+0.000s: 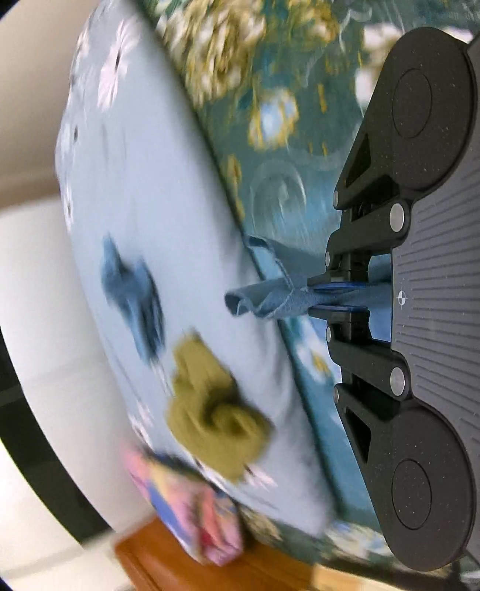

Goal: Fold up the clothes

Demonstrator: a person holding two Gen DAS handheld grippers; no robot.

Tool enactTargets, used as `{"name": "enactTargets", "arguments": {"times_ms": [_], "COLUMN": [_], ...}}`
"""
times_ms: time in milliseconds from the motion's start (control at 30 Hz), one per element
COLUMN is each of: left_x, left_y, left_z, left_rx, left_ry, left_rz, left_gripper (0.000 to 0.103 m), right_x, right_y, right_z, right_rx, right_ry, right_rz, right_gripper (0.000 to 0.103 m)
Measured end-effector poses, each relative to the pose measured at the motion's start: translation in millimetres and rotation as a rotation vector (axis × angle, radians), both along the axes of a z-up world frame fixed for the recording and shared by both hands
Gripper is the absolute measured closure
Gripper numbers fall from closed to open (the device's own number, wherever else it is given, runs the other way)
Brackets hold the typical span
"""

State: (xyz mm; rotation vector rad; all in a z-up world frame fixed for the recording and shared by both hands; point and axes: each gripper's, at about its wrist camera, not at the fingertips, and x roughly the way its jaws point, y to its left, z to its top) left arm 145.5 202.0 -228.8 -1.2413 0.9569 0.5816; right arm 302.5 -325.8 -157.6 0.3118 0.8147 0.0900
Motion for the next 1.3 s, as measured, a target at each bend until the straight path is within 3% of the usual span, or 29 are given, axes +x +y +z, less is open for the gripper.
{"name": "enactTargets", "arguments": {"times_ms": [400,667,967,1067,1233,1300], "left_x": [-68.9,-73.6,-38.7,-19.1,10.4,16.0], "left_y": [36.5,48.0,45.7,46.0,47.0,46.6], "left_z": [7.9,-1.0,-10.4,-15.0,-31.9,-37.8], "left_rx": [-0.082,-0.108,-0.109,-0.101,-0.061,-0.049], "left_ry": [-0.05,-0.073,-0.114,-0.148,-0.192,-0.211], "left_rz": [0.082,0.07,-0.038,-0.069,-0.055,-0.026], "left_gripper": [0.036,0.036,0.033,0.028,0.029,0.034], "right_x": [-5.2,-14.0,-40.1,-49.0,-68.2,-75.7], "right_y": [184.1,247.4,239.1,235.2,219.4,205.7], "right_z": [-43.3,-68.8,-51.4,-44.9,-32.9,-31.3], "right_rx": [-0.036,-0.065,-0.006,0.017,0.025,0.007], "right_ry": [0.138,0.195,0.182,0.176,0.171,0.181], "right_rz": [0.277,0.374,0.404,0.413,0.419,0.403], "right_gripper": [0.096,0.095,0.089,0.074,0.067,0.067]}}
